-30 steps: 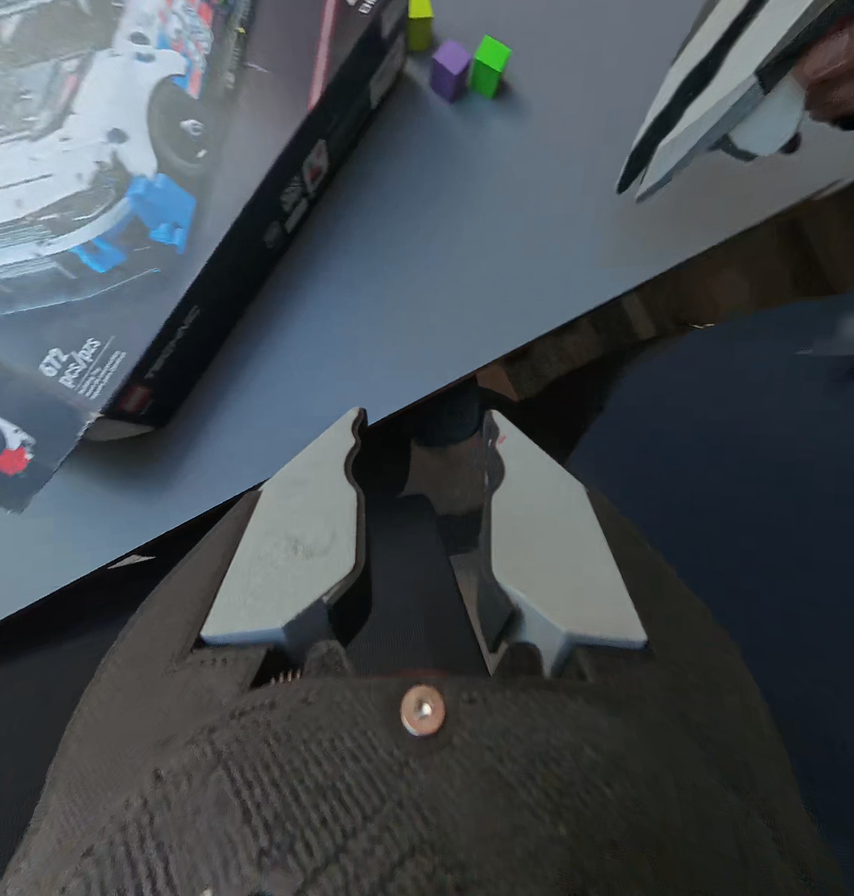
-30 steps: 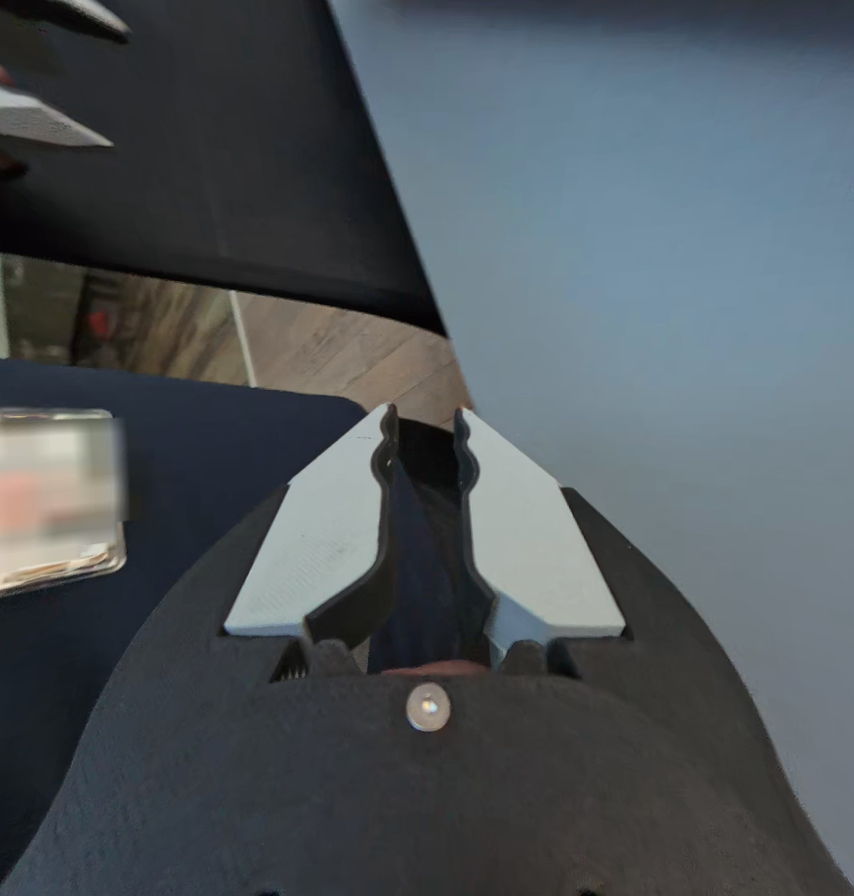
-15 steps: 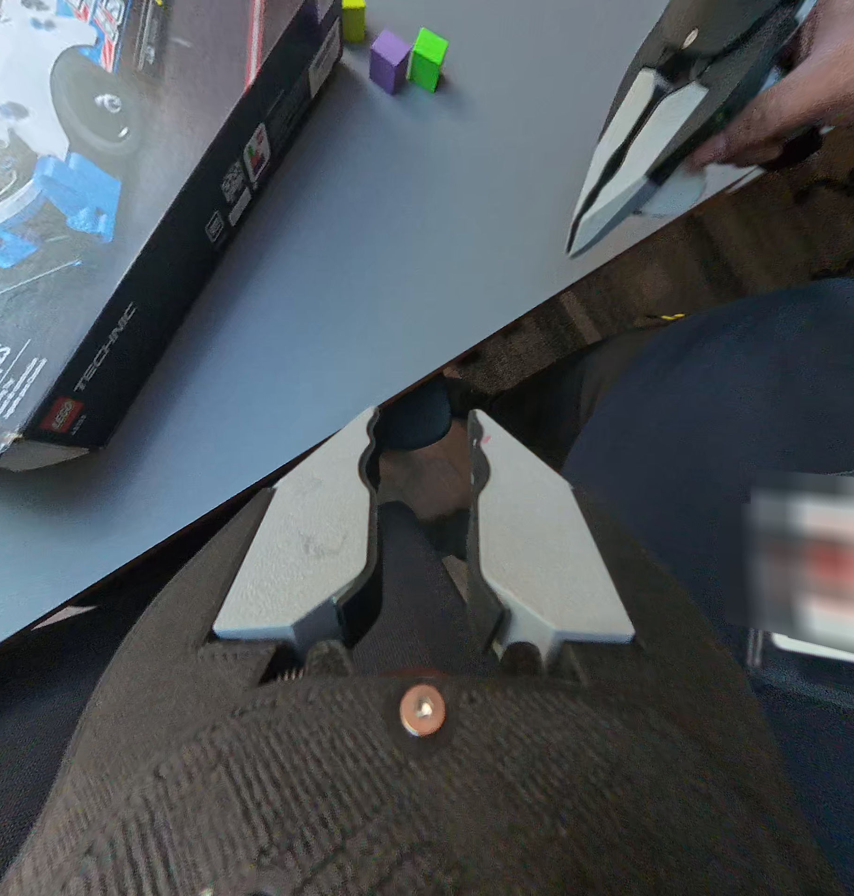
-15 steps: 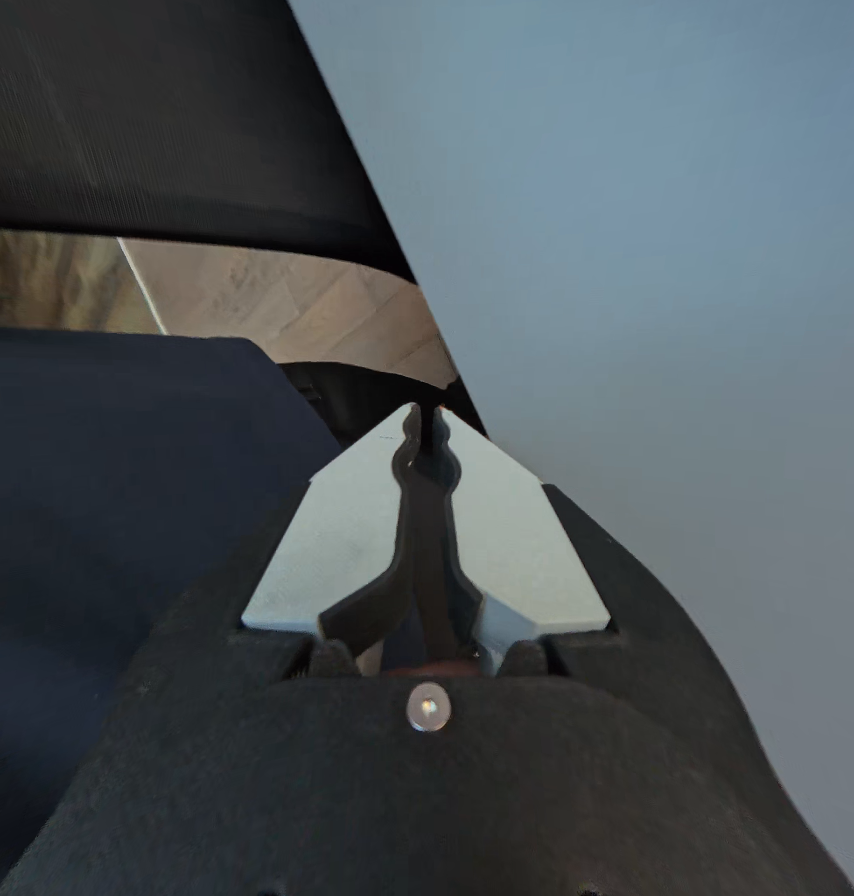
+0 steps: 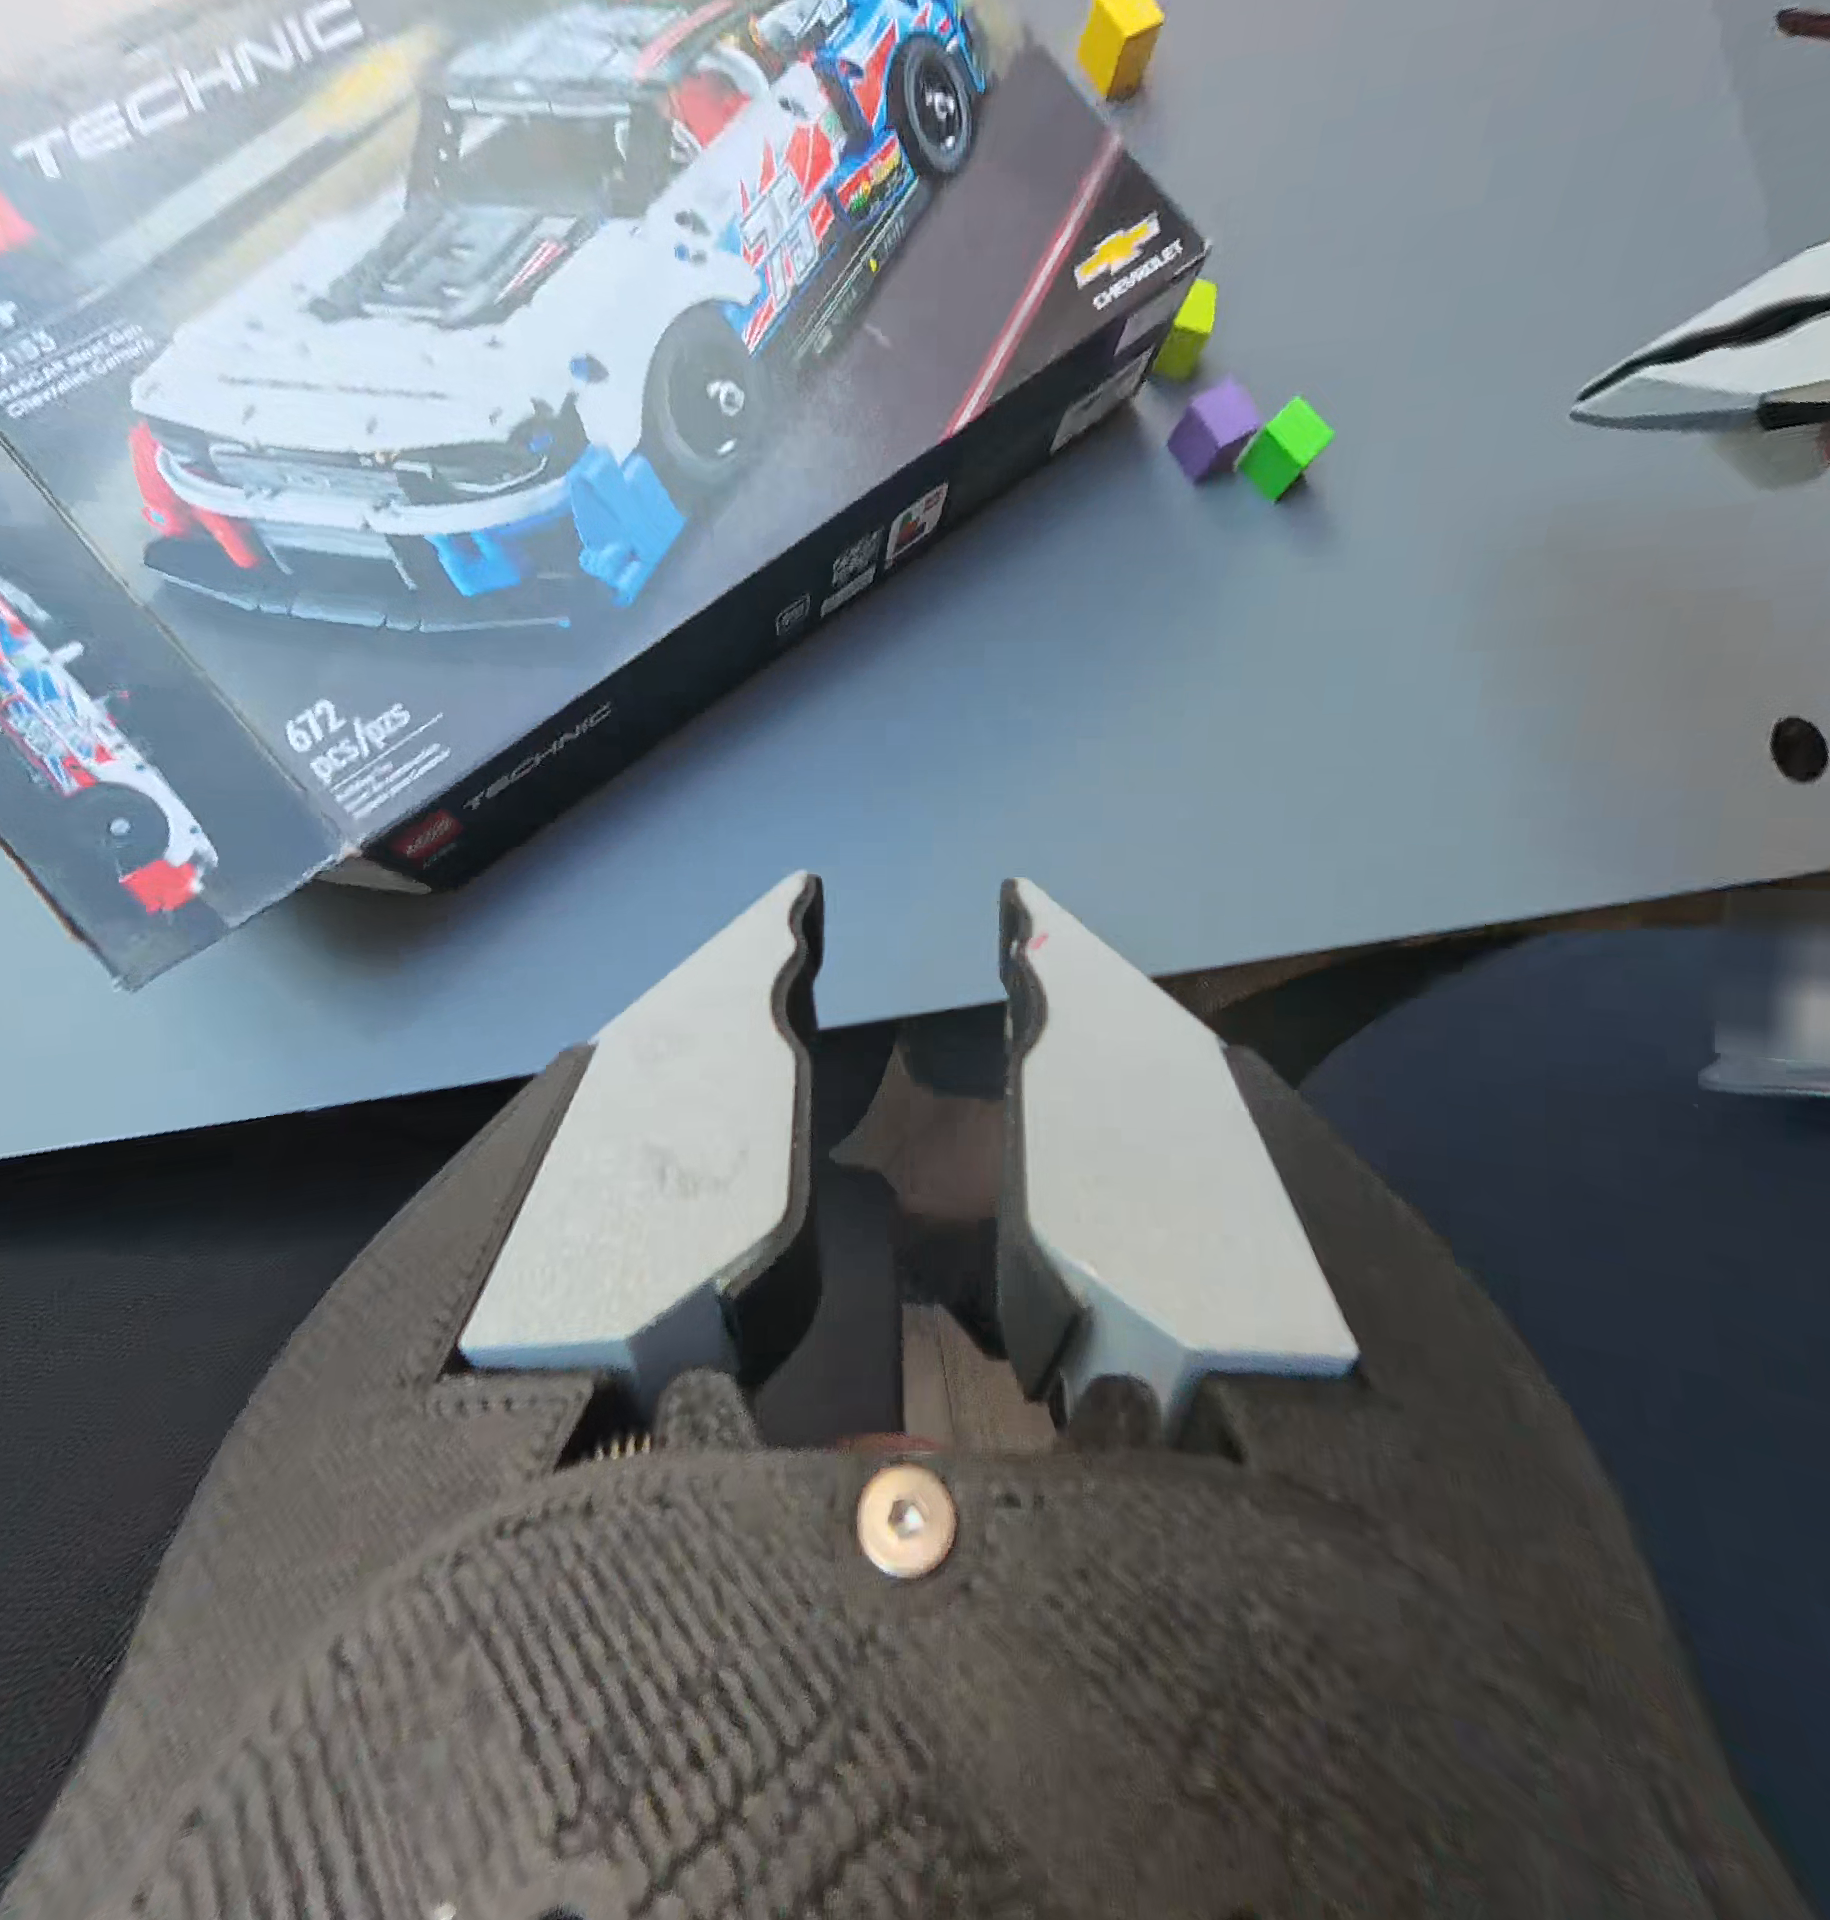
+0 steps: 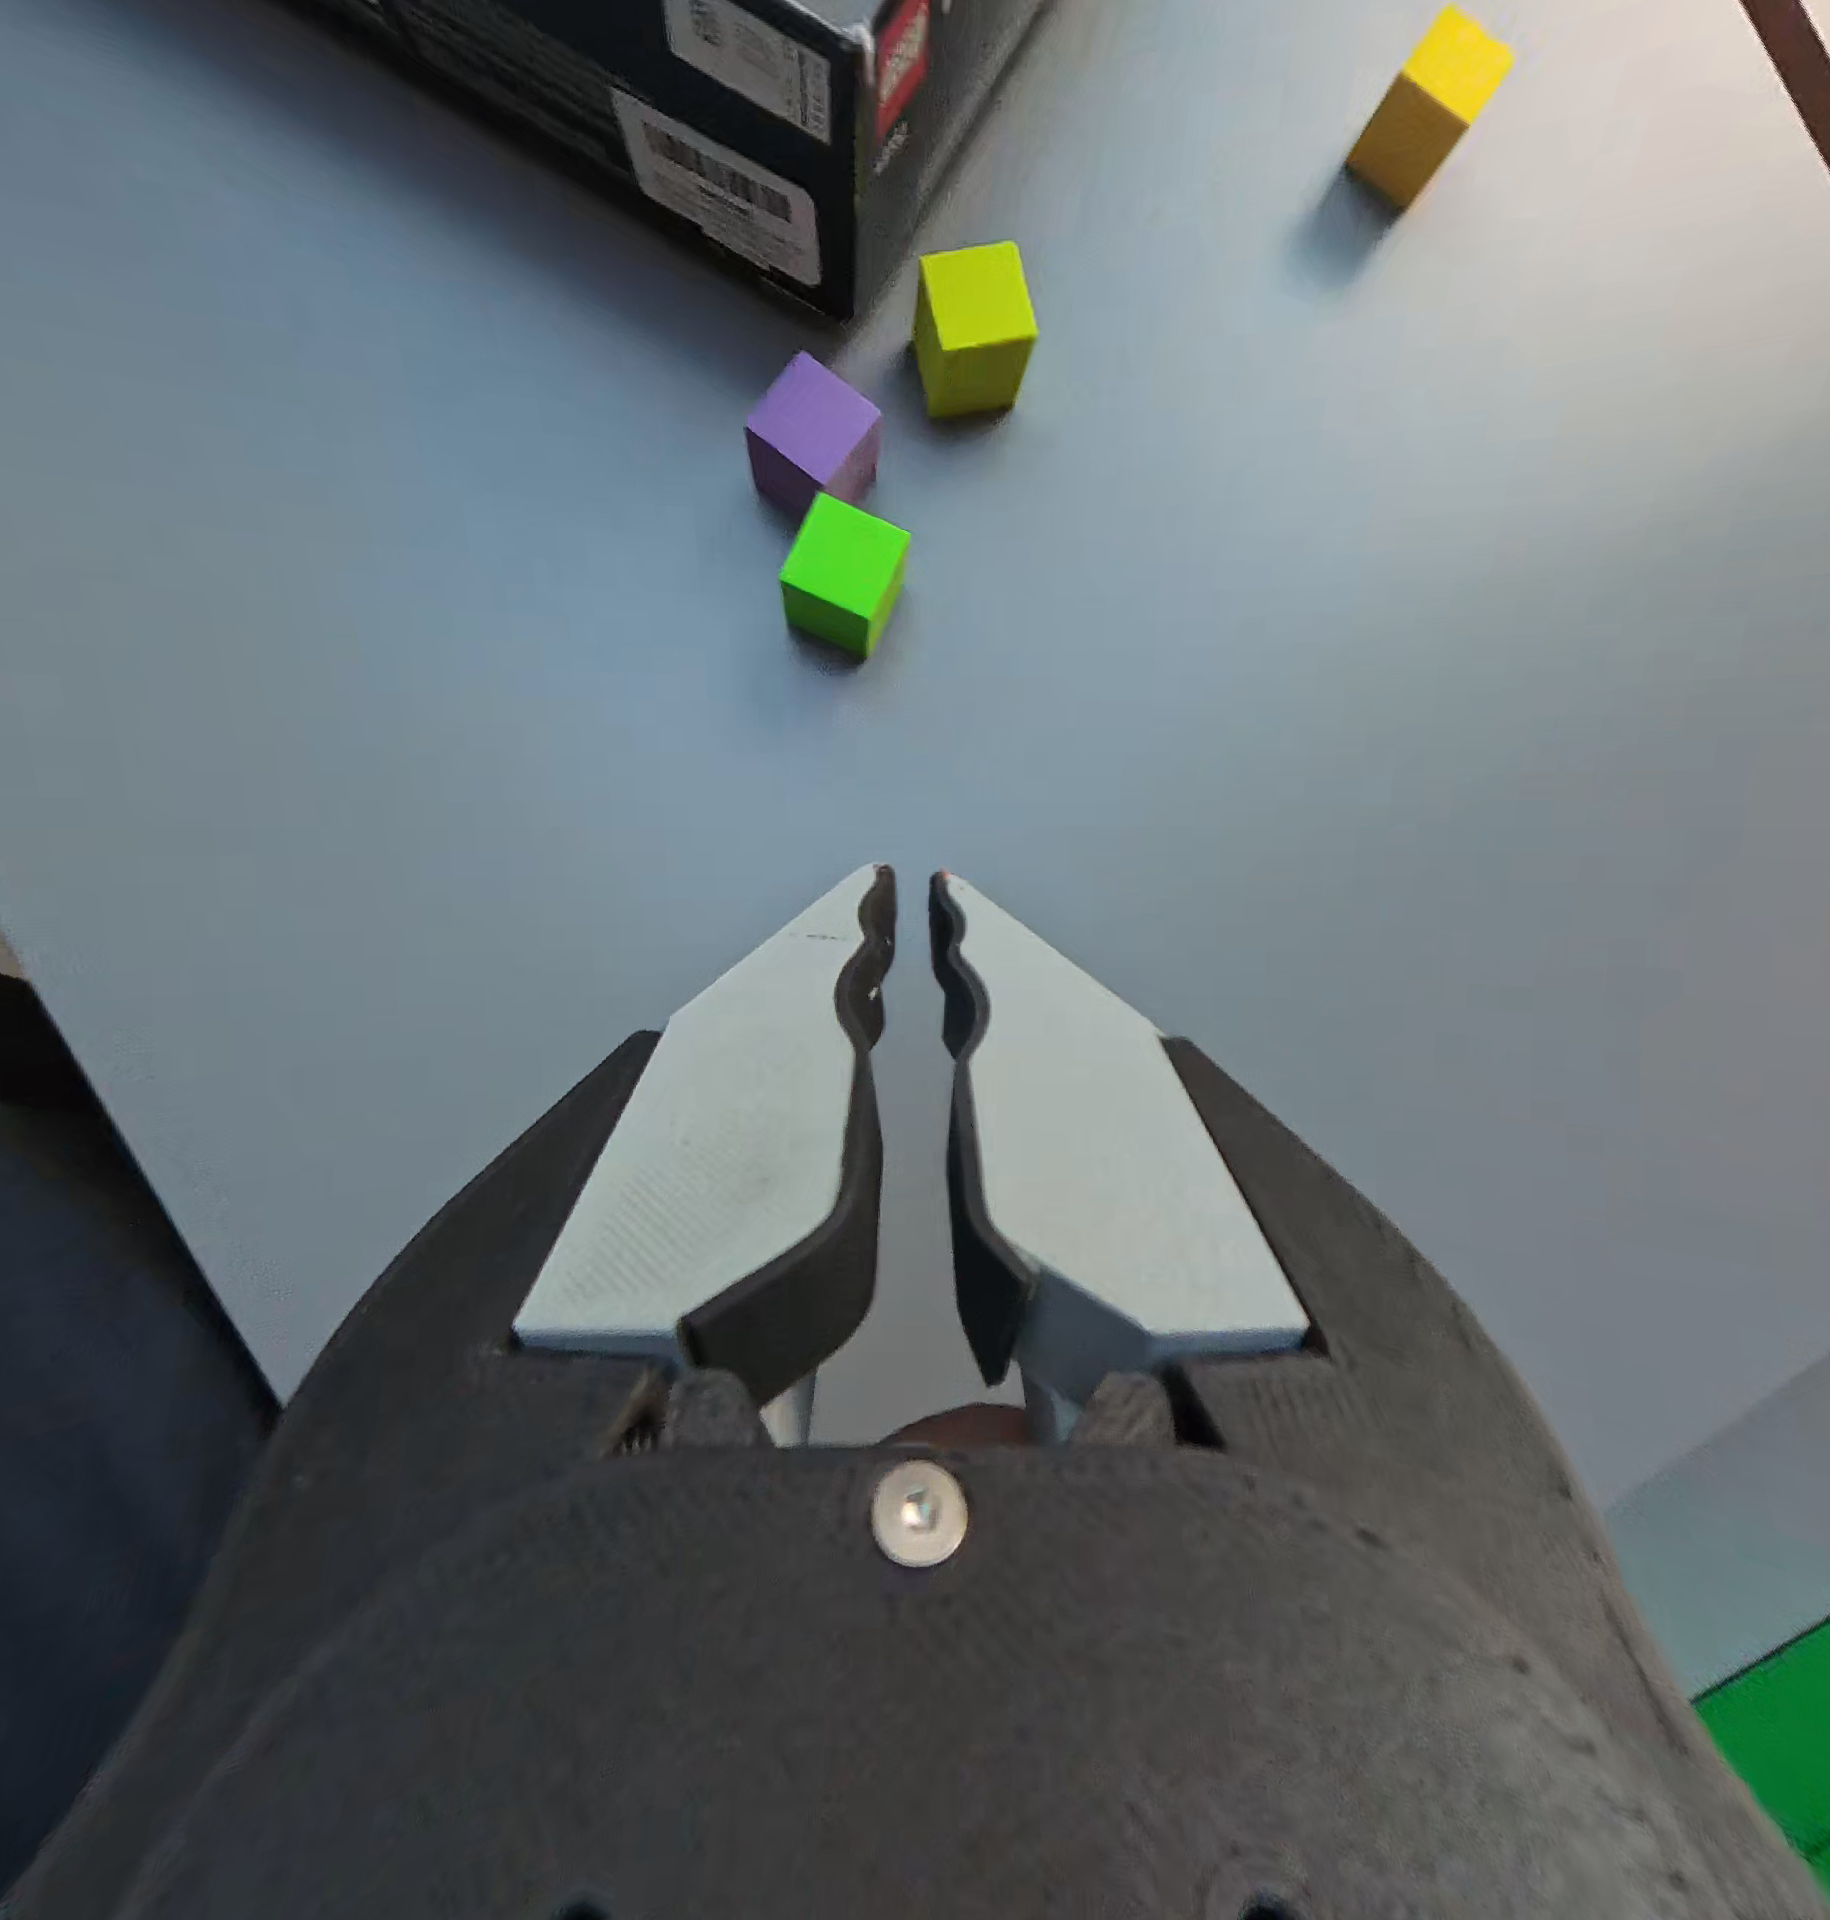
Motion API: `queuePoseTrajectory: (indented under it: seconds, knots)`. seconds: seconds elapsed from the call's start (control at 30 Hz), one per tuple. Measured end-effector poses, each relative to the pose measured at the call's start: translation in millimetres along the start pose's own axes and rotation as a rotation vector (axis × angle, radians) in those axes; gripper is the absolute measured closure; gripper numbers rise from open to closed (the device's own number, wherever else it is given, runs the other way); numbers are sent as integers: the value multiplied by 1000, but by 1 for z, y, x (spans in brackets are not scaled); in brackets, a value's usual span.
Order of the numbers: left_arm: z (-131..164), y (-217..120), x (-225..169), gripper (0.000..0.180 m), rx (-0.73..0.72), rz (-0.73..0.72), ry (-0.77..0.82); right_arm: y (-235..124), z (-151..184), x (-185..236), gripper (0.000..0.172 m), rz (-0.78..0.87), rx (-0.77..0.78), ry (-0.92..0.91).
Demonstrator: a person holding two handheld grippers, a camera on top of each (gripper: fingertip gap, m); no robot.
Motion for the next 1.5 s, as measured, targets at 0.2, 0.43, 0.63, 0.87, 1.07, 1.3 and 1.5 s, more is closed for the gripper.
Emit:
queuePoseTrajectory:
  seconds: [0.2,0.43,0.63,0.87,1.07,1.3,1.5]
  knots:
    - [-39,56,-76,163,-66,-18,55,-4,13,-39,156,-43,-68,15]
    - [-35,114,-132,169,75,206,79,0,10,19,155,-355,-15,8]
    - [-20,115,-134,178,115,294,174,-1,7,54,171,-369,-2,55]
    - [-13,91,-112,180,192,228,194,-13,17,102,172,-413,80,109]
    - [-25,69,-96,180,109,201,240,-12,6,161,172,-410,100,143]
    - [-31,69,-97,180,40,253,232,-22,15,174,172,-358,125,94]
    - [-29,75,-106,180,58,566,197,-18,24,149,172,-346,85,109]
Point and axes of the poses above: each gripper's, where its closed fingertips meet, y out along the fingers, z out of its underside, x = y × z across the jaws, the point moved 9 cm from there along -y, back along the fingers, and after that the axes turned 14 degrees about y, right-handed, at the moved point
